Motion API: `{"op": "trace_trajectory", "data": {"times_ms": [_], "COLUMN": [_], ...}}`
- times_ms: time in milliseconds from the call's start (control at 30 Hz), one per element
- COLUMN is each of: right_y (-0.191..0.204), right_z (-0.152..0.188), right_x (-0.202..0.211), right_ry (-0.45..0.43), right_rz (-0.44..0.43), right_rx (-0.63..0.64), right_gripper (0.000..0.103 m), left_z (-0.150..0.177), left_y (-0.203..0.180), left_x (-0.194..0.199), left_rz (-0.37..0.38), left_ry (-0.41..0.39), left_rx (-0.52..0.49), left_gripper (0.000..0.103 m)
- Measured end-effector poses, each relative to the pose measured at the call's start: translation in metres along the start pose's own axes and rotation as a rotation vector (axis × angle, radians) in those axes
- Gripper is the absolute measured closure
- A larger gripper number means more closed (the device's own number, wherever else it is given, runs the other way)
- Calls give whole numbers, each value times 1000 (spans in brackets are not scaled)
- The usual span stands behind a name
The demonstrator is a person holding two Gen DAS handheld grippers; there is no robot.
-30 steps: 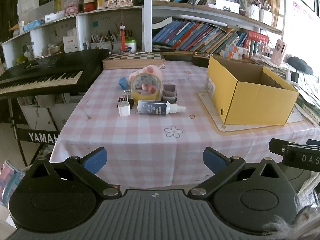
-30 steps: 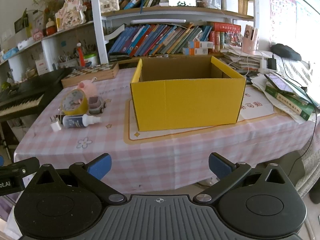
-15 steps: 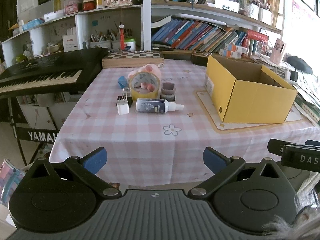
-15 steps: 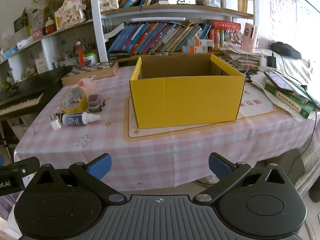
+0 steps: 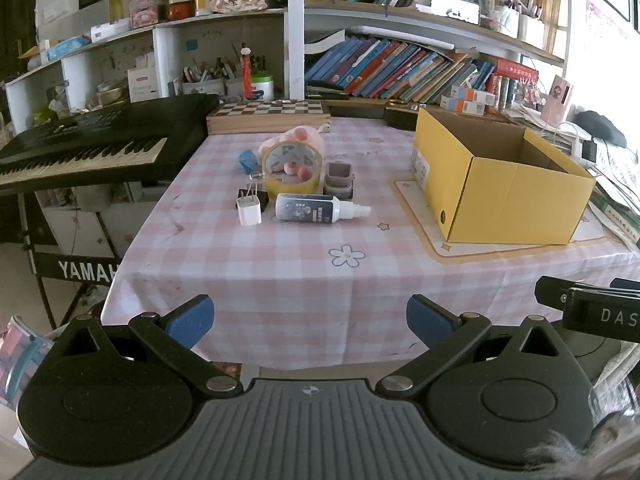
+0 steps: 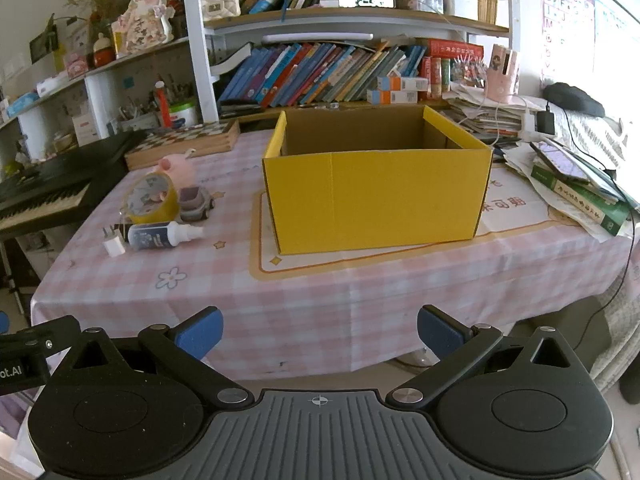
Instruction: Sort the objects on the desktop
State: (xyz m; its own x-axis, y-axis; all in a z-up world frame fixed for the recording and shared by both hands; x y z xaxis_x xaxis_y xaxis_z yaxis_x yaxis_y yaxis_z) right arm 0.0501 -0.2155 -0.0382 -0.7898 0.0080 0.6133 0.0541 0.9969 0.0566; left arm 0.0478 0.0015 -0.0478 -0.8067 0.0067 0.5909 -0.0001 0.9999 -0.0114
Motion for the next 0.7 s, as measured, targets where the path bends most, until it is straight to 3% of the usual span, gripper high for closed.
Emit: {"op": "trace_trajectory", "data": {"times_ms": [700], "right_y": [8], "right_z": [-2], "right_x": [5], "right_ry": [0], "right_rz": [-9], "right_rx": [10], "right_gripper": [0], "left_z": [0], "left_y": [0], "left_x": [0], "left_rz": [-5], "left_ry": [2], "left_rx": [2], "left_gripper": [0]}}
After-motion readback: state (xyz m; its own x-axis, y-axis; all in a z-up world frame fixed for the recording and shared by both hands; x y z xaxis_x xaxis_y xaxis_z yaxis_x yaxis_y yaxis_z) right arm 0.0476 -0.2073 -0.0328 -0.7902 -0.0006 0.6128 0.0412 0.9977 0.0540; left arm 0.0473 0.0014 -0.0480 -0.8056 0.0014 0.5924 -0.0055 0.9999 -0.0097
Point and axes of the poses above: each gripper's, at about its wrist camera, not at the fingertips, and x roughly against the way its jaws point, y to its left, z to its underside, the point moved 5 cm from there along -x, roughly the way its jaws point, and after that the axes turned 1 degree about x, right-handed, at the moved point
